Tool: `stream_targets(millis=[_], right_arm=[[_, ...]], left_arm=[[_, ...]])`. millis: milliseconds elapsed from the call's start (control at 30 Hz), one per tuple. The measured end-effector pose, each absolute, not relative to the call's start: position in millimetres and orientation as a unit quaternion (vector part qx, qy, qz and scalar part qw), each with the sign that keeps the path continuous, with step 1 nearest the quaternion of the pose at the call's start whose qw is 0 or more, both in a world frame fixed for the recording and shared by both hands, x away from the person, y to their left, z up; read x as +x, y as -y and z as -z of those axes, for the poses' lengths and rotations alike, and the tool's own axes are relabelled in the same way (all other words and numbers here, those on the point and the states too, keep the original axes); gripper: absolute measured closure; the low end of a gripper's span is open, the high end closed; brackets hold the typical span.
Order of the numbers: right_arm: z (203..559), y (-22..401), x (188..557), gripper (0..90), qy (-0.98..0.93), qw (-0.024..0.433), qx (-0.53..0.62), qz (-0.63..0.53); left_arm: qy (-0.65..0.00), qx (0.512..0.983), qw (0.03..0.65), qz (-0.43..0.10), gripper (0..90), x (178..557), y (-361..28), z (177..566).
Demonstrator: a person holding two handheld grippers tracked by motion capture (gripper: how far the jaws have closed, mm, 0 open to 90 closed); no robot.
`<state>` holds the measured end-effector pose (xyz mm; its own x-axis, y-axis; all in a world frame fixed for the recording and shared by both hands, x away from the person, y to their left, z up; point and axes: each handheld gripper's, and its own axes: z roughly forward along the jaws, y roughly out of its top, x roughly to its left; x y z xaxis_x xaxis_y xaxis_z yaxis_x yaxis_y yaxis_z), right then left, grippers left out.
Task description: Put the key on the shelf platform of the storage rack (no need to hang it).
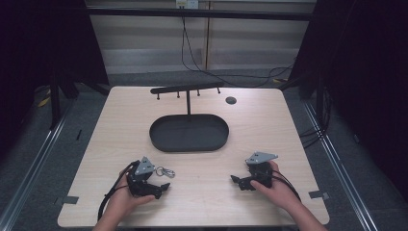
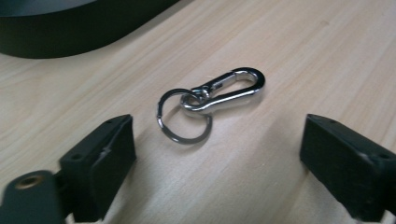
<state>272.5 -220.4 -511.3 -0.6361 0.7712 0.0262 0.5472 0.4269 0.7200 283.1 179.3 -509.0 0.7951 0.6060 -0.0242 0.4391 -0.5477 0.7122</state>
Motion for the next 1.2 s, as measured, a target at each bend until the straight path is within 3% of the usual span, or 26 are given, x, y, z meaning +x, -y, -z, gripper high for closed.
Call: stream_targets(millis=[200,267,467,800,1000,1200], right_arm=[[511,220,273,14.0,-0.83,0.156,0.397,-0.359],[511,220,273,14.0,-0.83,0.155,0.397,-0.359],[511,220,273,14.0,-0.83,0.155,0.397,-0.359],[511,221,273,14.0,-0.83,0.155,0.397,-0.359],[511,220,273,14.0,-0.83,0.156,0.397,-0.359],[511,220,273,14.0,-0.83,0.156,0.397,-0.359]], left_arm=[[-0.303,0.872,0.366,-0.119,7.5,282,-179,508],[-0.305,0.872,0.367,-0.113,14.9,281,-178,507],[-0.323,0.901,0.274,-0.089,22.4,284,-175,488],[-0.326,0.918,0.222,-0.036,32.7,306,-161,466],[-0.302,0.936,0.176,-0.033,32.9,321,-143,470],[-0.283,0.943,0.17,-0.037,32.4,333,-136,464]])
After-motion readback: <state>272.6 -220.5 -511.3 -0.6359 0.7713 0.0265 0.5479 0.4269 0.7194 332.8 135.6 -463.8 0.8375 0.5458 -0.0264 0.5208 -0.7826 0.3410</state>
